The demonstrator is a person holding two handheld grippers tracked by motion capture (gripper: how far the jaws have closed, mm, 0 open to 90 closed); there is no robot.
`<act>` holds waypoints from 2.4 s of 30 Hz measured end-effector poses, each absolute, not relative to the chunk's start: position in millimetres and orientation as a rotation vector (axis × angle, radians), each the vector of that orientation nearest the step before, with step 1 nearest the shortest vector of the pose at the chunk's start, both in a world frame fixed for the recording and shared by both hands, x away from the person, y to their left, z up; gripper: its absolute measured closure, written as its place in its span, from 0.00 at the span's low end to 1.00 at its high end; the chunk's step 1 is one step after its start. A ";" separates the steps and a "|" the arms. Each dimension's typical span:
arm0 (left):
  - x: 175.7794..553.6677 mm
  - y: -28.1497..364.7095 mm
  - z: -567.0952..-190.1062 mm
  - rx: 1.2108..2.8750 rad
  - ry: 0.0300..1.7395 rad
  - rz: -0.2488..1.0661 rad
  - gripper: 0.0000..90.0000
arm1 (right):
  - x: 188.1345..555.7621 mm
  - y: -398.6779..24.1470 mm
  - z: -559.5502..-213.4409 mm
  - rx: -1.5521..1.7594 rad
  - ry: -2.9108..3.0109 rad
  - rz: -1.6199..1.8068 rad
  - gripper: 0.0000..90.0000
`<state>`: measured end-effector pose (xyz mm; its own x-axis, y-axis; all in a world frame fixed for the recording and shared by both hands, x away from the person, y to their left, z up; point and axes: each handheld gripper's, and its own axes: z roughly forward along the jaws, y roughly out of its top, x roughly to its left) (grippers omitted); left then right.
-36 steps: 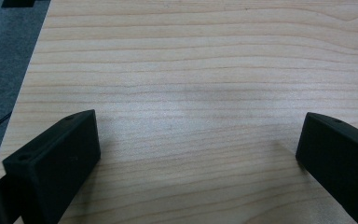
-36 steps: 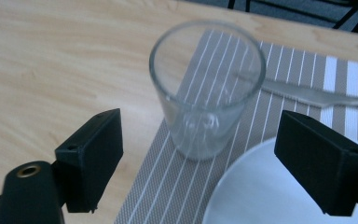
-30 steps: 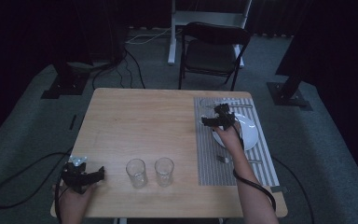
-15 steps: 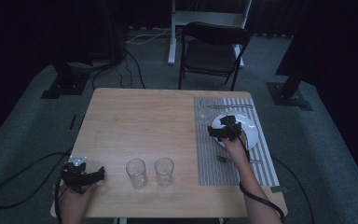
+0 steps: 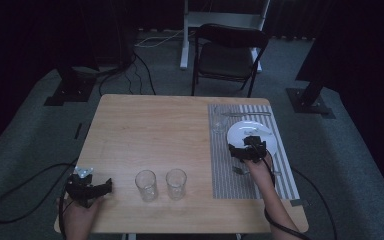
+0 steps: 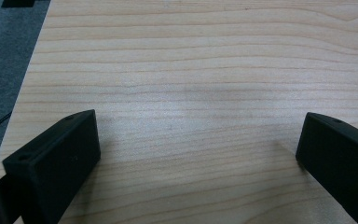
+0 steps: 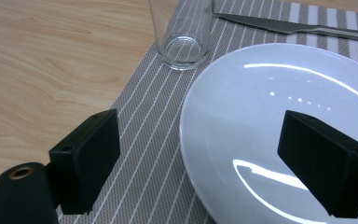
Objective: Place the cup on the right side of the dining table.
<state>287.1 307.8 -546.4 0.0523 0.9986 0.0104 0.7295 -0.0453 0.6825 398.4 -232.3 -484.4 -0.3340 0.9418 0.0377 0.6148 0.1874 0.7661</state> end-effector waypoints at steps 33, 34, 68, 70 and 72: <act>287.1 307.6 -546.3 1.827 1.730 0.692 0.00 | 298.9 -280.0 -536.8 1.572 1.986 0.922 0.14; 287.1 307.6 -546.3 1.827 1.729 0.692 0.00 | 297.0 -282.0 -537.9 1.577 1.981 0.917 0.14; 287.1 307.8 -546.3 1.828 1.730 0.692 0.00 | 255.8 -335.0 -550.5 1.637 1.888 0.824 0.14; 287.1 307.8 -546.3 1.828 1.729 0.692 0.00 | 255.8 -334.9 -550.6 1.639 1.886 0.824 0.14; 287.1 307.8 -546.3 1.828 1.730 0.692 0.00 | 255.8 -334.7 -550.6 1.641 1.884 0.823 0.14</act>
<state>287.1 307.8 -546.3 0.0515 0.9986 0.0097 0.7298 -0.0443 0.6822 255.8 -334.7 -550.6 -0.1434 0.9895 0.0151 0.6838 0.0881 0.7244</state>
